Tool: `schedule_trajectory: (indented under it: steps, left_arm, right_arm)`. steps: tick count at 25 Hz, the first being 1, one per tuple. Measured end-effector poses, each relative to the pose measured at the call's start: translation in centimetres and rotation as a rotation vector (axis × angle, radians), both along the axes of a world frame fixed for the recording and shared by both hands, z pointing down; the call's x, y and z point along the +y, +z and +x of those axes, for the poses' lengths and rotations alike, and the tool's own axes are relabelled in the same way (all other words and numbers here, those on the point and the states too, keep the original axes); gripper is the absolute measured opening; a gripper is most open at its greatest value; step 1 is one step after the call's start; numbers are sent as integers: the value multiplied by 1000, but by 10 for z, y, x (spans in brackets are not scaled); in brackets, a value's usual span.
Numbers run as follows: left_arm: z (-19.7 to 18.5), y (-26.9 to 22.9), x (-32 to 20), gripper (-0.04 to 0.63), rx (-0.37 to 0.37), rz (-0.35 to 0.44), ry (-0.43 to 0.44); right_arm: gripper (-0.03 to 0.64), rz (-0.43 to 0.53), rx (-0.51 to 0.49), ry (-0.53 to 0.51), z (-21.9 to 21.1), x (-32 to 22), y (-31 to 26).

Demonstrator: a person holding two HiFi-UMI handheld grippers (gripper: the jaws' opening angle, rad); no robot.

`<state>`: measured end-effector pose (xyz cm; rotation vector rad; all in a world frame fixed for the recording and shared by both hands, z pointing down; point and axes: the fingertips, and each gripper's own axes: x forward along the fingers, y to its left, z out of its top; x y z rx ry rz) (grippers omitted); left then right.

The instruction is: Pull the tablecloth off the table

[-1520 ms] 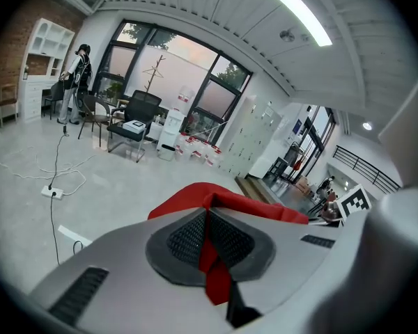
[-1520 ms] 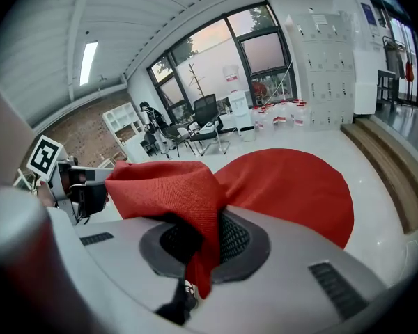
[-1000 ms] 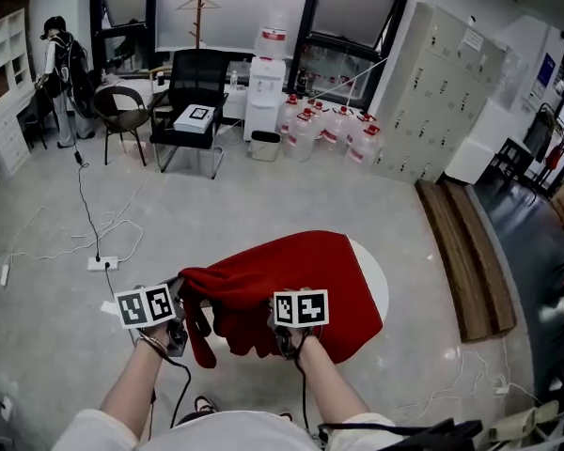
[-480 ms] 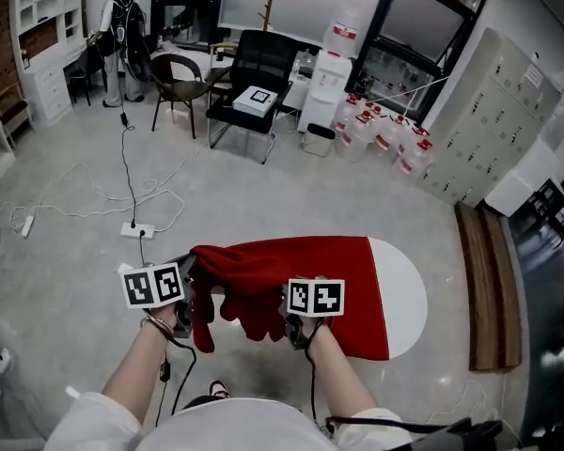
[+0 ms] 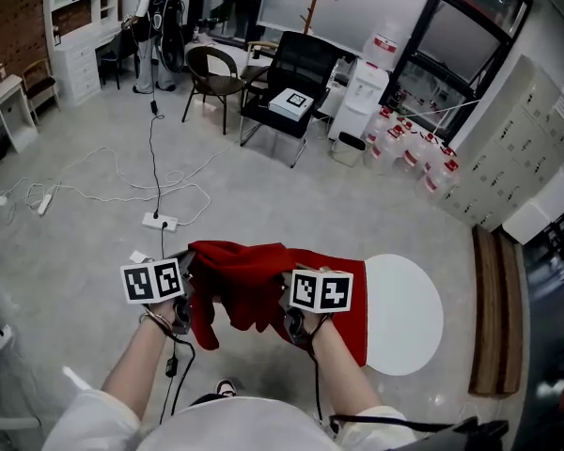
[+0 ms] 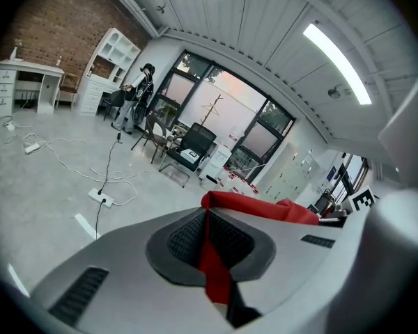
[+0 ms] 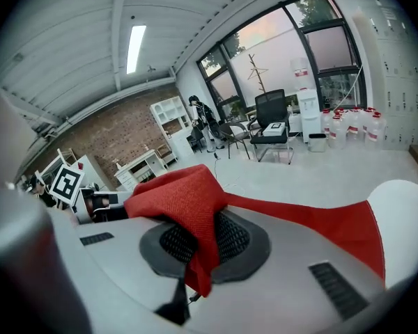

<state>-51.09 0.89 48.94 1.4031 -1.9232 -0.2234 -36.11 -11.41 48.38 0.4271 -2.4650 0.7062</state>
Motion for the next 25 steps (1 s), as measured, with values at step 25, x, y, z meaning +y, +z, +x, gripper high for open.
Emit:
schedule_trajectory:
  steps: [25]
  left_arm:
    - [11, 11, 28, 23, -49, -16, -72]
  right_arm:
    - [40, 97, -31, -27, -11, -3, -24]
